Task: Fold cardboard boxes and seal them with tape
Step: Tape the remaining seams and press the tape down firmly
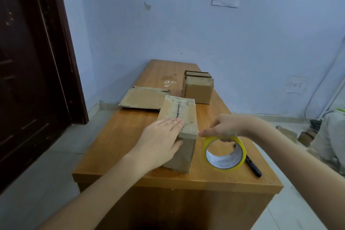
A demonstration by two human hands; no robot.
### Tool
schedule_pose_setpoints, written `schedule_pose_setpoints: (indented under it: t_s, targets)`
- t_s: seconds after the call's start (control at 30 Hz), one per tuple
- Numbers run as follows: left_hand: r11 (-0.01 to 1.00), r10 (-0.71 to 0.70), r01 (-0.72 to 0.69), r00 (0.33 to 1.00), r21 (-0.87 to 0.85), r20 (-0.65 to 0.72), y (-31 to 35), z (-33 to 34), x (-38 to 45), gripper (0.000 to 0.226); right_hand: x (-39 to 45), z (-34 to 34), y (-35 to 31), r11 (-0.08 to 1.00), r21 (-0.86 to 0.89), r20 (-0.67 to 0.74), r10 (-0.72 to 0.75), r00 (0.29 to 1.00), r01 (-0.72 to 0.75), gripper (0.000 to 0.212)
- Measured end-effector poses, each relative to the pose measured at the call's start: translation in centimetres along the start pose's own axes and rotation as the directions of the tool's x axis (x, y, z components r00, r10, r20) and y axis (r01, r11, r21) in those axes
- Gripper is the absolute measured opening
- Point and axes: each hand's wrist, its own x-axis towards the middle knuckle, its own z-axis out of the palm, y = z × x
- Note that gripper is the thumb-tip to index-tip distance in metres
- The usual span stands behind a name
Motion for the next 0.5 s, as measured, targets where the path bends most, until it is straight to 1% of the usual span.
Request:
schedule_pose_setpoints:
  t_s: [0.07, 0.13, 0.17, 0.23, 0.27, 0.3, 0.33, 0.4, 0.47, 0.5]
  targets:
    - [1.0, -0.023, 0.023, 0.999, -0.001, 0.042, 0.1, -0.6, 0.2, 0.065, 0.1, 0.0, -0.2, 0.999, -0.004, 0.009, -0.037, 0.999, 0.037, 0.052]
    - [0.996, -0.011, 0.011, 1.0, 0.088, 0.0, 1.0, -0.7, 0.5, 0.069, 0.3, -0.1, -0.6, 0.998, -0.027, 0.014, -0.062, 0.998, 0.062, 0.051]
    - [0.988, 0.026, -0.022, 0.999, 0.153, -0.026, 1.8, -0.7, 0.6, 0.066, 0.4, -0.1, -0.7, 0.996, -0.048, 0.016, -0.068, 0.998, 0.069, 0.05]
    - [0.972, 0.135, -0.106, 0.983, 0.21, -0.128, 3.1, 0.6, 0.6, 0.05, 0.3, -0.2, -1.0, 0.994, -0.075, 0.022, -0.073, 0.997, 0.074, 0.046]
    - [0.97, 0.164, -0.131, 0.974, 0.205, -0.157, 3.4, 1.1, 0.6, 0.048, 0.2, -0.2, -1.1, 0.994, -0.077, 0.027, -0.072, 0.997, 0.073, 0.044]
    - [0.975, 0.168, -0.141, 0.973, 0.171, -0.155, 3.6, 1.6, 0.6, 0.054, 0.2, -0.2, -1.2, 0.994, -0.076, 0.026, -0.073, 0.997, 0.075, 0.043]
    - [0.981, 0.161, -0.14, 0.974, 0.138, -0.158, 3.5, 2.0, 0.5, 0.06, 0.1, -0.2, -1.3, 0.995, -0.07, 0.023, -0.075, 0.997, 0.077, 0.043]
    - [0.988, 0.143, -0.129, 0.971, 0.085, -0.191, 3.1, 2.3, 0.6, 0.063, 0.1, 0.2, -1.3, 0.995, -0.044, 0.015, -0.093, 0.996, 0.094, 0.045]
    - [0.995, 0.105, -0.102, 0.975, 0.022, -0.195, 2.7, 2.1, 0.8, 0.067, 0.0, 1.0, -0.9, 0.993, 0.045, 0.02, -0.114, 0.993, 0.113, 0.048]
    - [0.995, 0.096, -0.099, 0.976, -0.006, -0.196, 2.6, 2.0, 0.8, 0.07, -0.1, 1.7, -0.4, 0.982, 0.146, 0.018, -0.123, 0.992, 0.119, 0.048]
